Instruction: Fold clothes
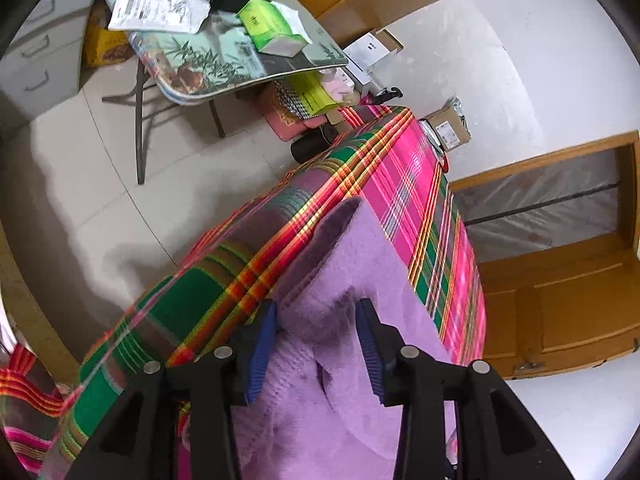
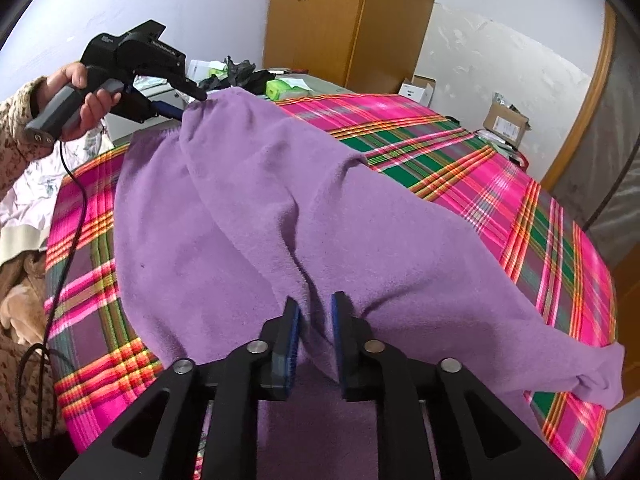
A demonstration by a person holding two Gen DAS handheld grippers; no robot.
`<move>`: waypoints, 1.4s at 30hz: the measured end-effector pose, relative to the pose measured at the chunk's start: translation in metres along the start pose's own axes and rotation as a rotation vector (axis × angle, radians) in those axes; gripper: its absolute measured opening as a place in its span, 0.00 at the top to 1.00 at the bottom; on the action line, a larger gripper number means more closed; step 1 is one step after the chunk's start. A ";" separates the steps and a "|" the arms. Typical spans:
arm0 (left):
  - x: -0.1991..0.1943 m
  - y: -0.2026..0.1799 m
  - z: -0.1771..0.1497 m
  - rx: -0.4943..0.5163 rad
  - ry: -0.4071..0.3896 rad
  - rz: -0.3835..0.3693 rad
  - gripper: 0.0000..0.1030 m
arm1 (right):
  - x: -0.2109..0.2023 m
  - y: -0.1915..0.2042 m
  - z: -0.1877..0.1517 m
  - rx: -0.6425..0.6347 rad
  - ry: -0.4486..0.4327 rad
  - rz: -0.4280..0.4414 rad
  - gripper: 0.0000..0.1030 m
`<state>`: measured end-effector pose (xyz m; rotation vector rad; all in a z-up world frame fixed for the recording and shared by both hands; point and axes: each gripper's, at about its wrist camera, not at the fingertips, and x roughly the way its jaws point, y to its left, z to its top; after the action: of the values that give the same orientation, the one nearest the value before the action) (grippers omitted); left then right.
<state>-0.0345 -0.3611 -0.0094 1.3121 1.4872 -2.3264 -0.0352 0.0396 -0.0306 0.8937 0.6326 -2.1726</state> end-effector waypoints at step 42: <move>-0.069 0.018 -0.046 0.030 -0.167 -0.110 0.90 | -0.085 0.025 -0.008 -0.091 -0.130 -0.043 0.97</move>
<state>0.0457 -0.3594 0.0183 1.0363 1.5130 -2.4656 0.0312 0.0638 0.0241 0.6907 0.6863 -2.2008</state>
